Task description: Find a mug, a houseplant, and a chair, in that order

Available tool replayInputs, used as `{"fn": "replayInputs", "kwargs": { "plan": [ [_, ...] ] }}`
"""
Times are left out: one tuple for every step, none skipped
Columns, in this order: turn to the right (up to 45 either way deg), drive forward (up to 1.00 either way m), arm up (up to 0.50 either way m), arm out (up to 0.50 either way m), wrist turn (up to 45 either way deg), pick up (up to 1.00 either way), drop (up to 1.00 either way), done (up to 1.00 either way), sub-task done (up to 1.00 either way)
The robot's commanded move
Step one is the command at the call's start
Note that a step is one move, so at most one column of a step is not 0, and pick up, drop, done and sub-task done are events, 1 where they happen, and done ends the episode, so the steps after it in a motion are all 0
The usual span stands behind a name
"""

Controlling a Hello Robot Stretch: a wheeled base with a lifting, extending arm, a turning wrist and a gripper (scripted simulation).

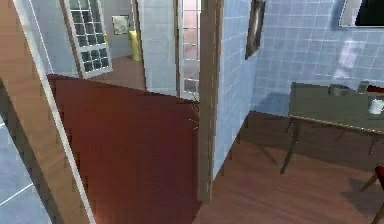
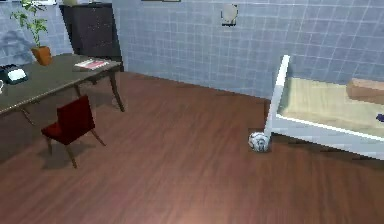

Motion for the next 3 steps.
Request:
{"fn": "replayInputs", "kwargs": {
  "plan": [
    [45.0, 0.0, 0.0, 0.0, 0.0, 0.0, 0.0, 0.0, 0.0],
    [45.0, 0.0, 0.0, 0.0, 0.0, 0.0, 0.0, 0.0, 0.0],
    [15.0, 0.0, 0.0, 0.0, 0.0, 0.0, 0.0, 0.0, 0.0]
  ]
}}
